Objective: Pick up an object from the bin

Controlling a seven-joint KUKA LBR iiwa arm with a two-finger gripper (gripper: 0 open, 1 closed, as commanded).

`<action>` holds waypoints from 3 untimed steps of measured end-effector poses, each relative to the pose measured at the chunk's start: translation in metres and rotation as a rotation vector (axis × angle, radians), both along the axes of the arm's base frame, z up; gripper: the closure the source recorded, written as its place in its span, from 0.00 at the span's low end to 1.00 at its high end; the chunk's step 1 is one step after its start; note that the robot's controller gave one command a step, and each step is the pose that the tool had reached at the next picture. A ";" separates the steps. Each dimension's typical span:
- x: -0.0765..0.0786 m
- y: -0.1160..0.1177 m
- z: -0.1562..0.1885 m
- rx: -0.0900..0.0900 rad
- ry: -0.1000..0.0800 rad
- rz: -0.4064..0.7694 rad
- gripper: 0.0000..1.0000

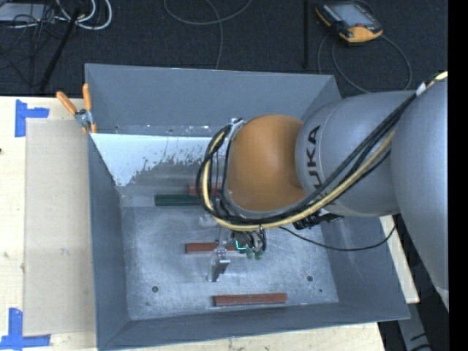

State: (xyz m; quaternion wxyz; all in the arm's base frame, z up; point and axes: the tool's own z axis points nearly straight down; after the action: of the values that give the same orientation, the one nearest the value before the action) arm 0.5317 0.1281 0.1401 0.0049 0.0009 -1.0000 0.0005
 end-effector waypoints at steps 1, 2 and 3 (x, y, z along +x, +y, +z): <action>0.002 0.000 0.004 0.001 -0.007 -0.004 0.00; 0.035 -0.026 -0.064 0.006 -0.024 -0.054 1.00; 0.035 -0.026 -0.064 0.006 -0.024 -0.055 1.00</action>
Offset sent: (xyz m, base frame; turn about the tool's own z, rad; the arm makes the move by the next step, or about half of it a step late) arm 0.0292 -0.0273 -0.0701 0.0507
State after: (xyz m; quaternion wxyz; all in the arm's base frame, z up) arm 0.5664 0.1019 0.0764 -0.0073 -0.0267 -0.9996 -0.0025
